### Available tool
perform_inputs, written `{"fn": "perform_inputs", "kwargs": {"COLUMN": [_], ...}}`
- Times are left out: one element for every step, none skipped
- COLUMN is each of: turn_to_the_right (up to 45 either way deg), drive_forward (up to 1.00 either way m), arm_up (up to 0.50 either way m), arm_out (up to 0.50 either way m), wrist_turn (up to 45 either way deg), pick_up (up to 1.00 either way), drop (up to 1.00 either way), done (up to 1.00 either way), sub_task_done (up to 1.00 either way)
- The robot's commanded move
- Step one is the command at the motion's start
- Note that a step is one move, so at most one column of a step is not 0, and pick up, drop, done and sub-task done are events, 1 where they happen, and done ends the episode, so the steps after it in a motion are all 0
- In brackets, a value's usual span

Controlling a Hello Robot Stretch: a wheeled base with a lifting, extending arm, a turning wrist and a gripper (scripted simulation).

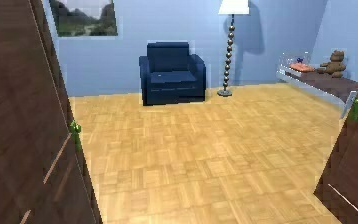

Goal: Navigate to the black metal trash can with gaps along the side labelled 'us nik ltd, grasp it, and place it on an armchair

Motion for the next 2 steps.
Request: {"fn": "perform_inputs", "kwargs": {"turn_to_the_right": [0.0,0.0], "drive_forward": [1.0,1.0], "arm_up": [0.0,0.0], "arm_out": [0.0,0.0], "wrist_turn": [0.0,0.0], "pick_up": [0.0,0.0], "drop": [0.0,0.0], "done": [0.0,0.0], "sub_task_done": [0.0,0.0]}}
